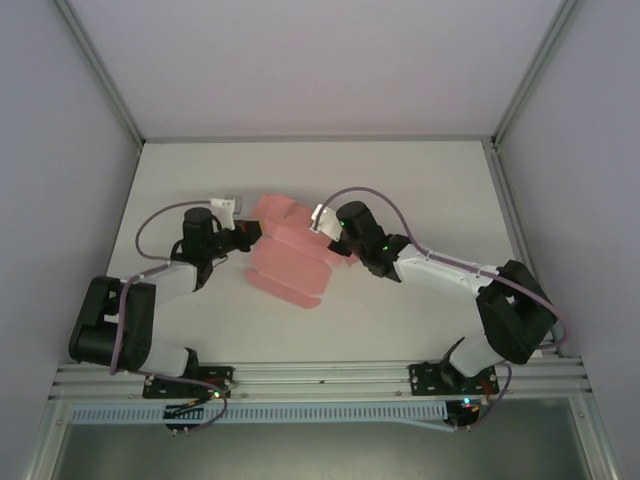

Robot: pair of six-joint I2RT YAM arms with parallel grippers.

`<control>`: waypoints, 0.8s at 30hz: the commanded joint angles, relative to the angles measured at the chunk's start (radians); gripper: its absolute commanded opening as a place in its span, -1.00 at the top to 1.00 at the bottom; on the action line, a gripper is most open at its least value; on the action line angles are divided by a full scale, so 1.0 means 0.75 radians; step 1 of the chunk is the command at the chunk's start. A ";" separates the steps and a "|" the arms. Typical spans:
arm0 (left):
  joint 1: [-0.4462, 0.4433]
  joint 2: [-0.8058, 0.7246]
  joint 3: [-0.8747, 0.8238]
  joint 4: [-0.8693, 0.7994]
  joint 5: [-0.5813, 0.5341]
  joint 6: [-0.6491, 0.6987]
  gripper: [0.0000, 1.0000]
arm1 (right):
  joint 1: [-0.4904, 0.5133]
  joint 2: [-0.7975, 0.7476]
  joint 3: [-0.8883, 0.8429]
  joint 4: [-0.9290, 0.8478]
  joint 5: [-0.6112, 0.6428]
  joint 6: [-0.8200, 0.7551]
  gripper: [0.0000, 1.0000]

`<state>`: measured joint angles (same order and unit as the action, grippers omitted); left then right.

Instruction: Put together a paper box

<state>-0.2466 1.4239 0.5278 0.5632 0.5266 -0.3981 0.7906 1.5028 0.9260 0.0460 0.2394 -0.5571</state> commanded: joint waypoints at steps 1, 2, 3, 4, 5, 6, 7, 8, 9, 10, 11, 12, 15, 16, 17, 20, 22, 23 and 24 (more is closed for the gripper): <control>-0.098 -0.093 0.003 -0.054 -0.149 0.151 1.00 | -0.007 0.012 0.055 -0.019 -0.018 0.058 1.00; -0.153 -0.122 0.013 -0.107 -0.255 0.216 1.00 | -0.005 0.011 0.058 -0.025 -0.013 0.056 1.00; -0.229 -0.149 0.033 -0.169 -0.393 0.290 1.00 | -0.006 0.009 0.056 -0.028 -0.017 0.056 1.00; -0.295 -0.163 0.055 -0.219 -0.506 0.347 1.00 | -0.006 0.008 0.052 -0.029 -0.021 0.055 1.00; -0.353 -0.165 0.078 -0.261 -0.599 0.391 1.00 | -0.004 0.004 0.050 -0.030 -0.029 0.048 1.00; -0.412 -0.158 0.102 -0.303 -0.684 0.426 1.00 | -0.004 0.001 0.044 -0.031 -0.040 0.040 1.00; -0.462 -0.144 0.125 -0.327 -0.752 0.447 1.00 | -0.002 -0.001 0.041 -0.028 -0.045 0.039 1.00; -0.503 -0.126 0.145 -0.345 -0.812 0.462 1.00 | -0.002 -0.001 0.042 -0.027 -0.048 0.038 1.00; -0.541 -0.102 0.160 -0.349 -0.858 0.467 1.00 | 0.001 0.001 0.041 -0.027 -0.050 0.036 1.00; -0.569 -0.075 0.171 -0.348 -0.883 0.466 1.00 | 0.001 0.002 0.041 -0.022 -0.051 0.031 1.00; -0.595 -0.048 0.181 -0.338 -0.916 0.457 1.00 | 0.003 0.003 0.038 -0.024 -0.053 0.021 1.00; -0.611 -0.021 0.191 -0.334 -0.920 0.452 1.00 | 0.009 0.005 0.034 -0.019 -0.051 0.008 1.00; -0.666 0.054 0.231 -0.324 -0.969 0.433 1.00 | 0.023 0.011 0.017 -0.002 -0.017 -0.047 1.00; -0.683 0.080 0.244 -0.323 -0.997 0.420 1.00 | 0.025 0.015 0.014 -0.001 0.002 -0.056 1.00; -0.696 0.103 0.255 -0.316 -1.009 0.401 1.00 | 0.026 0.018 0.013 -0.001 0.015 -0.063 1.00; -0.707 0.152 0.257 -0.273 -1.030 0.335 1.00 | 0.029 0.013 0.003 0.000 0.026 -0.072 1.00; -0.706 0.159 0.238 -0.255 -1.053 0.321 1.00 | 0.027 0.006 -0.009 0.013 0.040 -0.087 1.00; -0.702 0.153 0.228 -0.260 -1.081 0.312 1.00 | 0.029 0.005 -0.014 0.016 0.049 -0.099 1.00; -0.695 0.137 0.222 -0.278 -1.088 0.300 1.00 | 0.028 0.005 -0.014 0.016 0.060 -0.113 1.00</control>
<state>-0.7620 1.5295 0.6949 0.3363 -0.2485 -0.1291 0.7967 1.5078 0.9268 -0.0032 0.2817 -0.6228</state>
